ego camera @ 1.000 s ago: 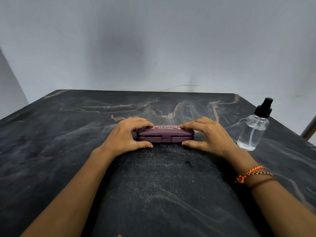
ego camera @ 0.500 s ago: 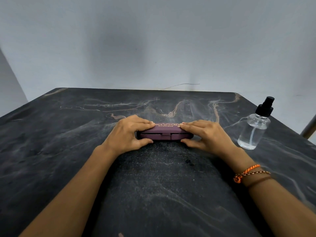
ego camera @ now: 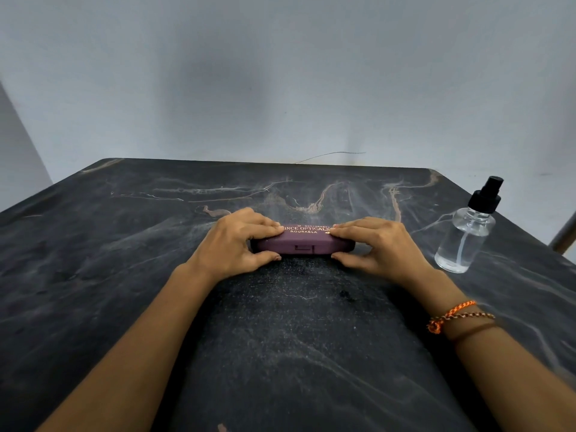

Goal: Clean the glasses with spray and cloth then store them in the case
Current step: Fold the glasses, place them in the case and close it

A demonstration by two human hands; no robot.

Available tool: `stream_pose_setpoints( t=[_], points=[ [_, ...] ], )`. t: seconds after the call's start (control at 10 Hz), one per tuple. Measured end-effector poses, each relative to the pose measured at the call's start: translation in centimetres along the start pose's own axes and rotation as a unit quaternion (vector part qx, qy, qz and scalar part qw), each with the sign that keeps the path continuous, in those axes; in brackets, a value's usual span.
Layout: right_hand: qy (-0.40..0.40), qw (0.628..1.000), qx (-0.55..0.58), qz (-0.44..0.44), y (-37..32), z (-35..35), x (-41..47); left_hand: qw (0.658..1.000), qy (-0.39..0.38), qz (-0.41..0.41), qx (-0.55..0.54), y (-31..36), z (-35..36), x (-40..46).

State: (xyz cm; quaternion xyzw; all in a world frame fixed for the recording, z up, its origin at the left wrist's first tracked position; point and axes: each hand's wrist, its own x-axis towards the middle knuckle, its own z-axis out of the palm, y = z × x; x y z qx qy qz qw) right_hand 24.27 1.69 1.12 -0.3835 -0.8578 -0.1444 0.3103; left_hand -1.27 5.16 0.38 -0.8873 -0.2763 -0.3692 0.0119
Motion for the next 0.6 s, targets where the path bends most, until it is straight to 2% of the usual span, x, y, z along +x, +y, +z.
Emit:
stream_pose_setpoints(
  t=[0.1, 0.2, 0.4, 0.6],
  points=[
    [0.001, 0.997, 0.055, 0.058, -0.2, -0.2, 0.0, 1.000, -0.004, -0.007, -0.003, -0.1, -0.2, -0.2],
    [-0.011, 0.994, 0.077, 0.078, -0.6, -0.1, 0.1, 1.000, 0.008, -0.013, -0.005, 0.2, -0.1, -0.1],
    [-0.029, 0.995, 0.014, 0.093, -1.2, 0.0, 0.2, 0.999, 0.017, -0.009, 0.033, 1.0, -0.2, -0.2],
    [-0.023, 0.994, -0.001, 0.103, -1.3, -0.5, 0.4, 0.993, 0.085, -0.011, 0.079, 1.6, -0.5, 0.1]
  ],
)
